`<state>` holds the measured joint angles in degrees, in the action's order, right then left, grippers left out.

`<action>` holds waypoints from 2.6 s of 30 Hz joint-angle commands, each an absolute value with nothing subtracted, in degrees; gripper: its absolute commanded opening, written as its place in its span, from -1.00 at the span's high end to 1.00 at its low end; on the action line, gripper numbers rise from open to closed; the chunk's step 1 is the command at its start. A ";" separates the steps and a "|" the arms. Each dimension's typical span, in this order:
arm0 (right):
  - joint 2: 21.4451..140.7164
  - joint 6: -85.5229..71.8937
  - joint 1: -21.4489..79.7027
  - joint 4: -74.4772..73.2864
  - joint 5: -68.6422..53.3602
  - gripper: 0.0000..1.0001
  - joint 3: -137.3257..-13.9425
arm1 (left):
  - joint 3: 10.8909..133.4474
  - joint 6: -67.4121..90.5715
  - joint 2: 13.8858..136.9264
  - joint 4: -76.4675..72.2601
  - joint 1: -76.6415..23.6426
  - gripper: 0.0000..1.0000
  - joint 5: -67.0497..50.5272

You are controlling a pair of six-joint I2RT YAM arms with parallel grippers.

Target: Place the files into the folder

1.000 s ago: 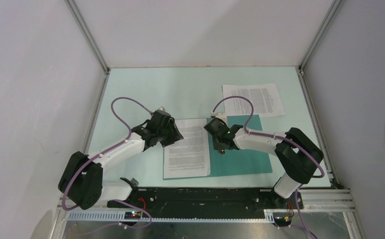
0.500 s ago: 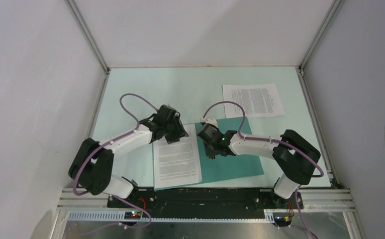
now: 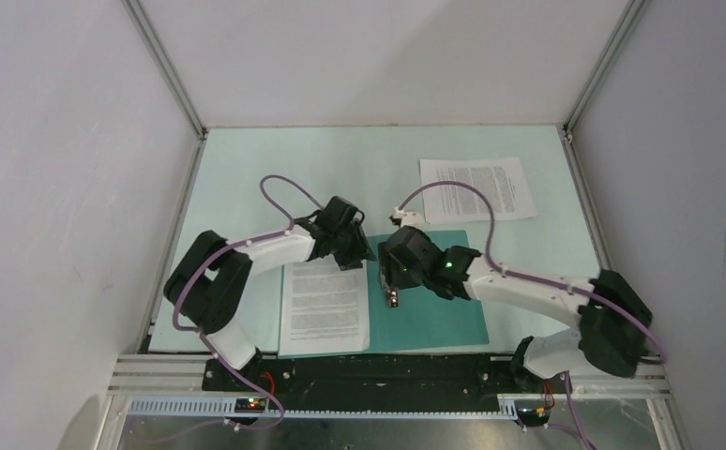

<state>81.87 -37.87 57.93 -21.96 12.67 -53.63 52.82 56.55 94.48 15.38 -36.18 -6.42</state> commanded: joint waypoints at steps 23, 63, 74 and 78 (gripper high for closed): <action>69.47 -47.77 57.82 -22.41 23.45 -0.22 -42.49 | 56.72 52.19 103.24 12.92 -44.21 0.46 -3.61; 66.74 -47.92 53.21 -18.32 19.45 -0.23 -37.49 | 54.53 48.43 95.23 16.08 -46.84 0.32 5.00; 66.78 -48.00 52.91 -17.95 18.89 -0.23 -37.18 | 55.37 48.14 96.73 16.55 -47.02 0.45 5.47; 66.64 -48.07 52.87 -17.91 18.81 -0.23 -37.12 | 56.00 48.91 98.49 16.74 -47.62 0.50 5.50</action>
